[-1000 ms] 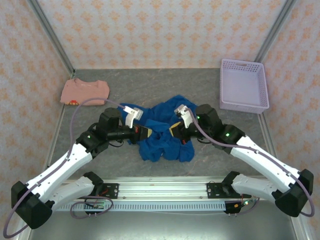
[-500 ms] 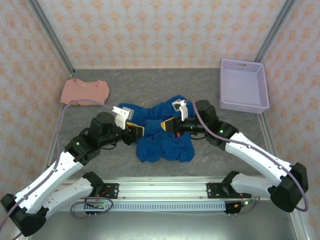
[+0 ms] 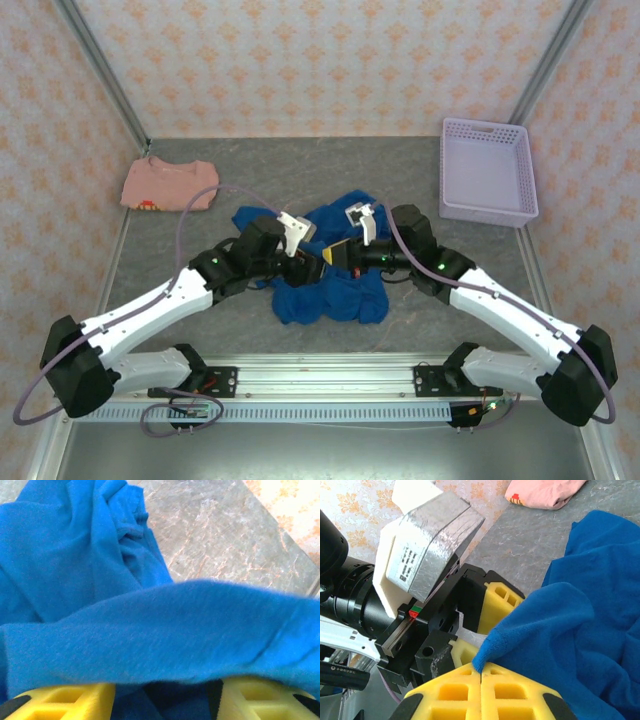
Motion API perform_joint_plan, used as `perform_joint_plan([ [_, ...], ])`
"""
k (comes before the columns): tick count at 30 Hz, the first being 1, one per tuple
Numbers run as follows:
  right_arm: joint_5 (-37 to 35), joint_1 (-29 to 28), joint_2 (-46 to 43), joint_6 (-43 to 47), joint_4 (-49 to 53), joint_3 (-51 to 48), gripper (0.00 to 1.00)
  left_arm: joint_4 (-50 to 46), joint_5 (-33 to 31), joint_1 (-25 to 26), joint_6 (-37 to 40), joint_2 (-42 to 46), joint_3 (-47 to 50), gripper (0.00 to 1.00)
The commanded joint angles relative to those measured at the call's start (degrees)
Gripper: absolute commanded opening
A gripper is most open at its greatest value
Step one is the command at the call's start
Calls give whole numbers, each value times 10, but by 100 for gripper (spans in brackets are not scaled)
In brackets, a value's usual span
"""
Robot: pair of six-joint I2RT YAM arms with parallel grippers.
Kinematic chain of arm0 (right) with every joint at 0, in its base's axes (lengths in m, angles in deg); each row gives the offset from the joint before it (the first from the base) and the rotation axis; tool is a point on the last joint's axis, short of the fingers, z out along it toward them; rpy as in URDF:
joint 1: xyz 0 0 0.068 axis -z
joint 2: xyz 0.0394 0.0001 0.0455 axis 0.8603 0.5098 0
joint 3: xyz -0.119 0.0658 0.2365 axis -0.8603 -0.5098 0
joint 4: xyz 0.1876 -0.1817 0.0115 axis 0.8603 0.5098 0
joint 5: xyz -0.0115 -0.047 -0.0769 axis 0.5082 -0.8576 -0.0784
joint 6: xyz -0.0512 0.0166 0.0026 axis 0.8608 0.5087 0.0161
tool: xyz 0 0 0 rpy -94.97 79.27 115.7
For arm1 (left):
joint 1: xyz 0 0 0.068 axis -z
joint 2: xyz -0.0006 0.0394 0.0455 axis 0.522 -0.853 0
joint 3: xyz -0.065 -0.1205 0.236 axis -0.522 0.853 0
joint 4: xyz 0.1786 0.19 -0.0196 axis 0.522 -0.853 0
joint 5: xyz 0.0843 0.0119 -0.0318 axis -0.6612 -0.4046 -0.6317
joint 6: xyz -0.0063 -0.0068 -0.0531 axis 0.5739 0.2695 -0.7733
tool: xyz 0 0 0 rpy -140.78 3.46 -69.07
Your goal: Fold the inside-out t-shirt
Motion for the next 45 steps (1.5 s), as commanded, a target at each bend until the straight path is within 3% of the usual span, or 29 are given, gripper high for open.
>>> perform_joint_plan([
  [1, 0, 3, -19, -13, -41, -7, 0, 91, -3, 5, -7, -2, 8, 54],
  [3, -2, 3, -21, -15, -44, -9, 0, 100, -25, 5, -11, -11, 4, 52],
  [6, -10, 4, -29, -12, -40, -12, 0, 105, -42, 4, -12, -24, 1, 35],
  [8, -19, 6, -35, -3, -28, -11, 0, 108, -29, 2, -9, -24, 2, 22],
  [11, -55, 7, -47, 35, 24, -1, 0, 70, -2, -1, 1, -6, -3, 9],
  [15, -116, 7, -59, 91, 86, 14, 0, 2, 48, -9, 11, 45, -5, 8],
  [20, -118, 7, -50, 129, 113, 33, 0, -76, 68, -15, 15, 90, -9, 4],
  [24, -124, 7, -38, 144, 125, 43, 0, -78, 132, -22, 4, 99, -4, 2],
  [28, -197, 5, -14, 132, 155, 73, 0, -58, 196, -31, -14, 93, -3, 2],
  [31, -206, -1, 8, 116, 164, 91, 1, -30, 181, -40, -55, 86, -6, 0],
  [35, -170, -4, -1, 104, 166, 68, 26, 6, 126, -62, -130, 86, -1, 0],
  [39, -87, -5, -56, 33, 48, -22, 46, 24, 124, -70, -155, 91, 8, 0],
  [45, -72, -22, -15, -1, -30, -34, 52, 11, 121, -69, -154, 94, 2, 0],
])
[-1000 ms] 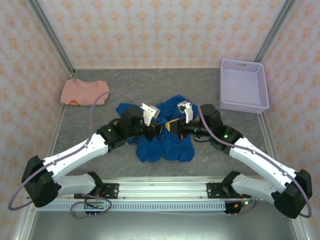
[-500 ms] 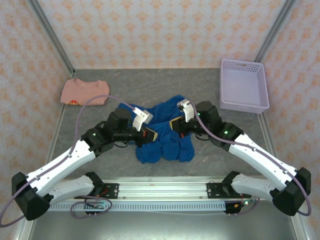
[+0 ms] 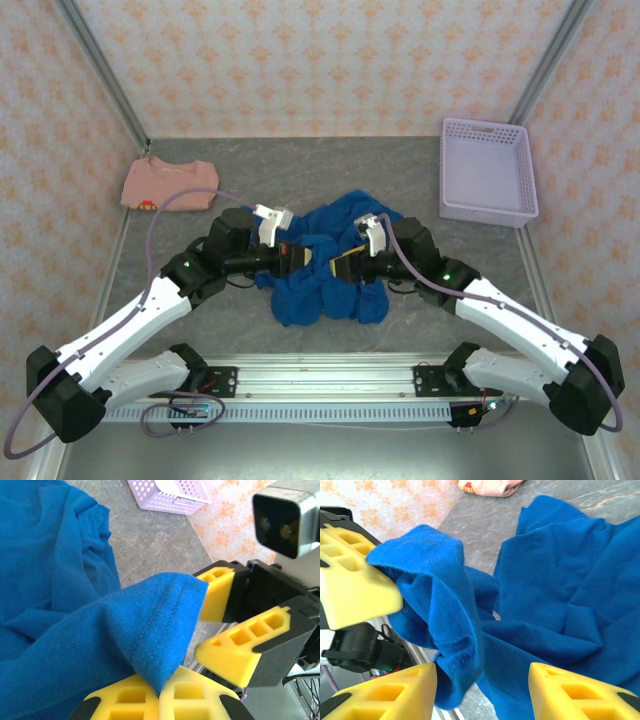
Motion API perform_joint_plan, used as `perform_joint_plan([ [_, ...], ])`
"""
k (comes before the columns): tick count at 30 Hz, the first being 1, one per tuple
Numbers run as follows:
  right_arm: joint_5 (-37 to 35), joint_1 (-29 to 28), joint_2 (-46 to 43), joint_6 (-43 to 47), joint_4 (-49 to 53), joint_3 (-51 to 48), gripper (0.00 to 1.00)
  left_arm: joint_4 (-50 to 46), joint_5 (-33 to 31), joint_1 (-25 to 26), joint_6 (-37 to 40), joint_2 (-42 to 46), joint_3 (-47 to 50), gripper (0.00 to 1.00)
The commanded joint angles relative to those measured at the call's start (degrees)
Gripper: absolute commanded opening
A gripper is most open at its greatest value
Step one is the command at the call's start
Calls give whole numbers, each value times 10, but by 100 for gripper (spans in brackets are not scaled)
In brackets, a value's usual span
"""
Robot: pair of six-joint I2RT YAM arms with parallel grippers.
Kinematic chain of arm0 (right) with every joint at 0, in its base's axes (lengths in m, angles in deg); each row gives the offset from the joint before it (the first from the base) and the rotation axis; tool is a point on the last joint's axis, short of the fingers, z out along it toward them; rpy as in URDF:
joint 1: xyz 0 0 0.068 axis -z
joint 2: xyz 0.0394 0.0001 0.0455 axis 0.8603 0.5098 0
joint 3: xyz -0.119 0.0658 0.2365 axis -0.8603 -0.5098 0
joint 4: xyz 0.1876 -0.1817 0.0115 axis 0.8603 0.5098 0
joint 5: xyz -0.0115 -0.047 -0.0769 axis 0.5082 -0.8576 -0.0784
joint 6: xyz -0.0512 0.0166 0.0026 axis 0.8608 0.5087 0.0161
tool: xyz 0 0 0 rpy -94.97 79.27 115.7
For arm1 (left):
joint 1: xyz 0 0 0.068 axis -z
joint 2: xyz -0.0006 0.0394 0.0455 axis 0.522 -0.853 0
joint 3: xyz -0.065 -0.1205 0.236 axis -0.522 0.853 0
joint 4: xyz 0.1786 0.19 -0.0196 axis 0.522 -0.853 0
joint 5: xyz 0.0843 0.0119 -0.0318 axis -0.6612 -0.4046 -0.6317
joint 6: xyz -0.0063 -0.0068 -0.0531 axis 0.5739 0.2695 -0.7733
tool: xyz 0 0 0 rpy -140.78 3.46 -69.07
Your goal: Fold the inside-out t-shirt
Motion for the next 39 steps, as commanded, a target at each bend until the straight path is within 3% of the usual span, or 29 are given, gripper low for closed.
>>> perform_joint_plan([
  [1, 16, -13, 23, -27, -76, 11, 52, 16, -10, -1, -12, 11, -3, 0],
  [3, 5, -14, 46, -25, -73, 23, 45, 11, -8, -1, -7, 12, -5, 0],
  [6, -42, -14, 57, -10, -27, 51, 9, -42, -45, -3, 20, 12, -19, 0],
  [8, -76, -12, 45, 6, 13, 69, 0, -107, -113, -6, 40, 12, -35, 0],
  [11, -67, -8, 31, 10, 33, 84, 0, -188, -239, -9, 63, 8, -46, 6],
  [13, -45, -8, 34, -5, 20, 87, 0, -208, -284, -9, 74, 2, -47, 11],
  [15, -20, -8, 43, -25, -6, 85, 0, -200, -269, -9, 83, -8, -44, 19],
  [19, -2, -8, 57, -51, -45, 81, 0, -156, -219, -9, 86, -20, -29, 25],
  [27, -3, -7, 62, -45, -46, 79, 0, -59, -129, -9, 65, -37, -1, 43],
  [35, 2, -7, 59, -46, -49, 78, 0, -47, -159, -8, 82, -104, -18, 52],
  [39, 6, -7, 49, -44, -51, 65, 0, -22, -206, -10, 67, -134, -33, 42],
])
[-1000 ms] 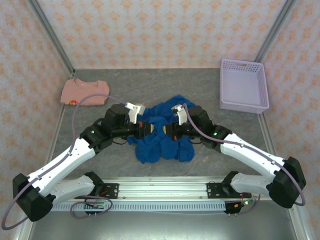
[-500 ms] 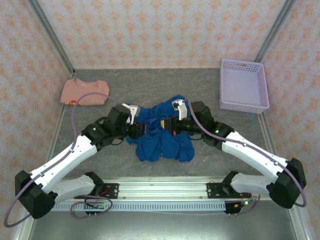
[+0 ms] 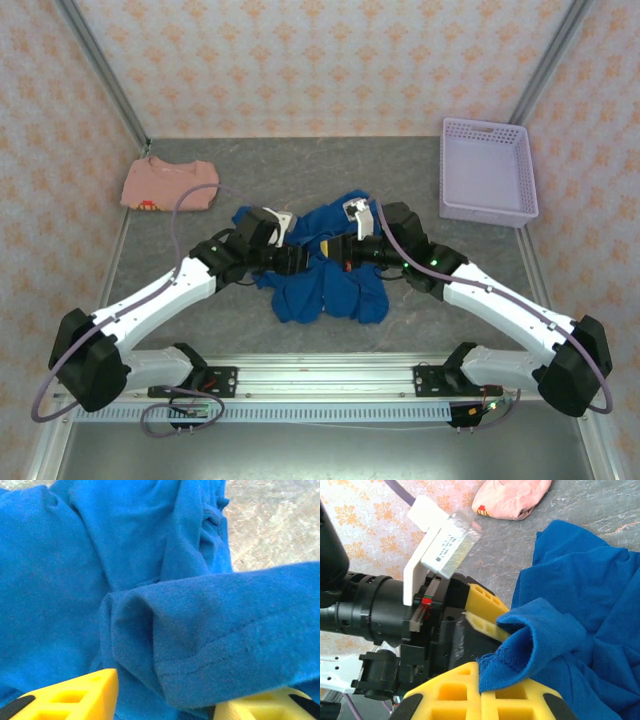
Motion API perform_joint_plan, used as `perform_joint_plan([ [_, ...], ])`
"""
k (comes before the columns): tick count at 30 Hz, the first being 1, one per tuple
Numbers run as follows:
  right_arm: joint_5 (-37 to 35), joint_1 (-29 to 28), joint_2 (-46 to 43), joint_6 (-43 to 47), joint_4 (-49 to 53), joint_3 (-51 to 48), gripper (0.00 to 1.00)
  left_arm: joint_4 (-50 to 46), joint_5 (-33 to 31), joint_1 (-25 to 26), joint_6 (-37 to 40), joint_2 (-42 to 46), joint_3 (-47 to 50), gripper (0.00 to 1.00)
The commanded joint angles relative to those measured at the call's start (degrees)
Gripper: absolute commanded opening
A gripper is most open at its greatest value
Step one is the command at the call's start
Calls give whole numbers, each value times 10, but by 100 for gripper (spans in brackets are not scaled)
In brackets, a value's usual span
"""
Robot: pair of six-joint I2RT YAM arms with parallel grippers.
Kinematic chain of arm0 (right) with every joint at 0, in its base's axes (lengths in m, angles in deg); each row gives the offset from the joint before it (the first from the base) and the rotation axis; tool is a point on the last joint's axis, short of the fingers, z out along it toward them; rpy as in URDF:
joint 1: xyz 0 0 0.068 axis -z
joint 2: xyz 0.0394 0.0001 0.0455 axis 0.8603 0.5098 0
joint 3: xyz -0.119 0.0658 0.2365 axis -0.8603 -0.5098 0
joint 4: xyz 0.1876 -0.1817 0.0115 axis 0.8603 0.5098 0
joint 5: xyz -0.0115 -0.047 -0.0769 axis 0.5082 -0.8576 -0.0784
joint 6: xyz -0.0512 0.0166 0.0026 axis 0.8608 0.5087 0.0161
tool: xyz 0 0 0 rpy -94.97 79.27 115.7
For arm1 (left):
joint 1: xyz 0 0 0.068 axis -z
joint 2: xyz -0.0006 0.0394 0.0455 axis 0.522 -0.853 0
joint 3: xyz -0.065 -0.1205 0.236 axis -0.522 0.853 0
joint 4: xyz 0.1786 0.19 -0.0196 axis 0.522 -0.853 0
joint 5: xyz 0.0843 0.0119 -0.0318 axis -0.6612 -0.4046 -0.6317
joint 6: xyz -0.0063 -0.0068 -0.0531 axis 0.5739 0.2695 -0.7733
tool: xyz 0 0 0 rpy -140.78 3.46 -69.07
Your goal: Fold the inside-out t-shirt
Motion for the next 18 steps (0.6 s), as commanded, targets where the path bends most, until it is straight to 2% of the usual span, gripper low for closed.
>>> perform_joint_plan([
  [1, 9, 2, -18, 1, -26, -12, 0, 44, -47, -4, -5, -19, -25, 36],
  [4, -17, 2, -35, 25, 6, -15, 0, 30, -54, -8, 3, -42, -46, 16],
  [6, -41, 2, -41, 52, 40, -10, 0, 10, -49, -12, 13, -40, -56, 9],
  [11, -108, 3, -44, 106, 114, 16, 0, -72, -11, -33, 38, 21, -61, 0],
  [13, -131, 2, -40, 124, 135, 27, 0, -109, 13, -47, 42, 51, -58, 0],
  [18, -192, 3, -22, 159, 179, 59, 0, -177, 118, -83, 48, 105, -44, 0],
])
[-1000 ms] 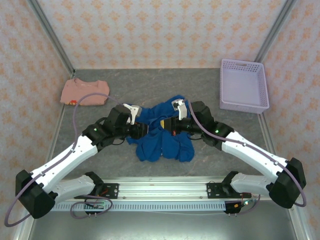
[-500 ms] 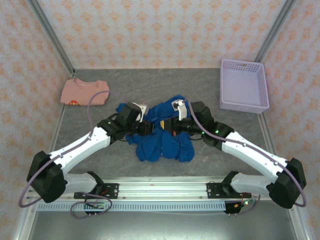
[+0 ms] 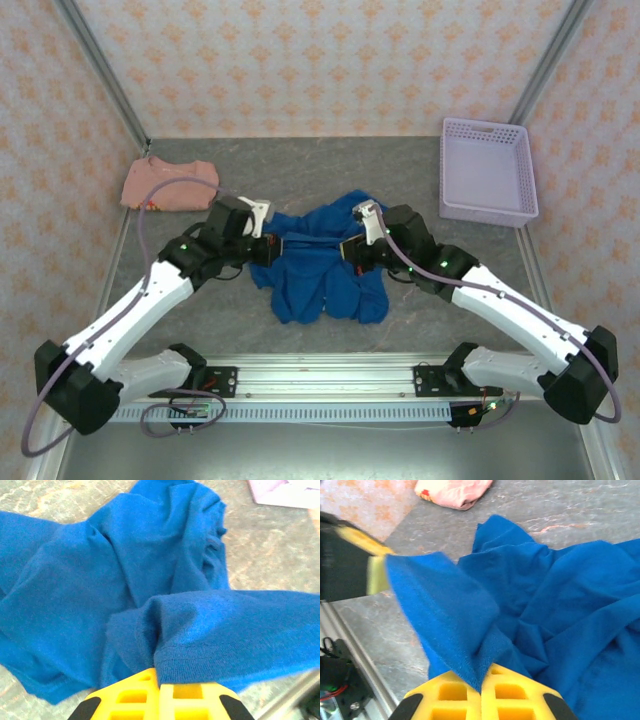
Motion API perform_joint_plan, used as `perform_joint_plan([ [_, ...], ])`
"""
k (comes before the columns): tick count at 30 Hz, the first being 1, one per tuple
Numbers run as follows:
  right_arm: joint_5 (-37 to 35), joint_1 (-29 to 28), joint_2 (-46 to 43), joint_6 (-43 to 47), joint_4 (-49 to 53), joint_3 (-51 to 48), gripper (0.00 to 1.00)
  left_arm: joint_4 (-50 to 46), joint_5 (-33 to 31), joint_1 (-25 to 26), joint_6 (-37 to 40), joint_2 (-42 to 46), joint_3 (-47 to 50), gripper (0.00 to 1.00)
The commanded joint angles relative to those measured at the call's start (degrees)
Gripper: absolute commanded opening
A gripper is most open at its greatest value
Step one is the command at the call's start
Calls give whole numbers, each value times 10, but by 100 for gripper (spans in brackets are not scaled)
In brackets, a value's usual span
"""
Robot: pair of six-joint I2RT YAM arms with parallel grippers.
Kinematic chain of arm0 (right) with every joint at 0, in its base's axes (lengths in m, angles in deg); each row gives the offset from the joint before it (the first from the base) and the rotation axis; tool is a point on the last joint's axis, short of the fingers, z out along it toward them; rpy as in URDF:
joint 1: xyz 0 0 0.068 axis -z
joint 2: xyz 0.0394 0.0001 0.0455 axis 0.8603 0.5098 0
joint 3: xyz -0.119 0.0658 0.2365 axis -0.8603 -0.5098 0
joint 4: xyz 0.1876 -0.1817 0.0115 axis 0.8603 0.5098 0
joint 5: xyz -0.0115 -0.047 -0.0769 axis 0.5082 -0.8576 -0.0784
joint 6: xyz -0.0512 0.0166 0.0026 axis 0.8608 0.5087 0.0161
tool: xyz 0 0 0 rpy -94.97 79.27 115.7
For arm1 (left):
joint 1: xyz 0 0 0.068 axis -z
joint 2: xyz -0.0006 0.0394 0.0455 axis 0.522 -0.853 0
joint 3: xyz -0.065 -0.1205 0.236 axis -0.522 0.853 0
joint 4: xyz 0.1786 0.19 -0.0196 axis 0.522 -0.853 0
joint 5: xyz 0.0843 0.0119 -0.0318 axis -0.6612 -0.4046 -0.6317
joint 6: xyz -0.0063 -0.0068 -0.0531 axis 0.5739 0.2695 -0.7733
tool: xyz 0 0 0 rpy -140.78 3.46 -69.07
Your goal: Fold the inside-out t-shirt
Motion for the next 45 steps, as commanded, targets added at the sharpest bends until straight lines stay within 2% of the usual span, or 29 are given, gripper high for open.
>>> perform_joint_plan([
  [1, -66, 3, 10, 42, 43, 36, 0, -76, 101, -18, 17, 22, 4, 0],
  [4, -62, 0, 23, 48, 41, 40, 0, -34, 201, -31, -12, 32, 32, 5],
  [6, -52, -6, 30, 53, 32, 38, 0, 36, 266, -35, -49, 41, 62, 8],
  [8, -46, -11, 37, 54, 28, 35, 0, 86, 289, -35, -78, 52, 78, 10],
  [14, -56, -28, 48, 61, 30, 24, 0, 133, 279, -36, -88, 122, 105, 11],
  [20, -56, -43, 68, 56, 26, 11, 0, 140, 252, -36, -74, 175, 122, 14],
  [23, -99, -43, 78, 42, 43, 14, 0, 129, 214, -36, -60, 216, 126, 18],
  [25, -118, -42, 78, 29, 48, 19, 0, 112, 153, -36, -51, 245, 129, 26],
  [27, -101, -42, 76, 20, 40, 22, 0, 78, 92, -36, -38, 250, 128, 35],
  [30, -40, -40, 70, -12, 0, 20, 0, 42, 80, -24, -35, 199, 118, 50],
  [31, -20, -40, 71, -24, -11, 21, 0, 34, 56, -2, -37, 178, 111, 53],
  [35, 25, -36, 76, -66, -34, 25, 0, 43, -101, 144, -15, 111, 94, 63],
  [36, 35, -34, 76, -79, -42, 25, 0, 50, -127, 165, -15, 94, 91, 66],
  [37, 47, -31, 75, -93, -52, 23, 0, 56, -146, 180, -15, 72, 85, 70],
  [40, 77, -25, 72, -126, -79, 14, 0, 93, -193, 207, -14, 27, 78, 74],
  [45, 86, -22, 66, -135, -86, 2, 0, 180, -209, 209, -19, -5, 75, 79],
])
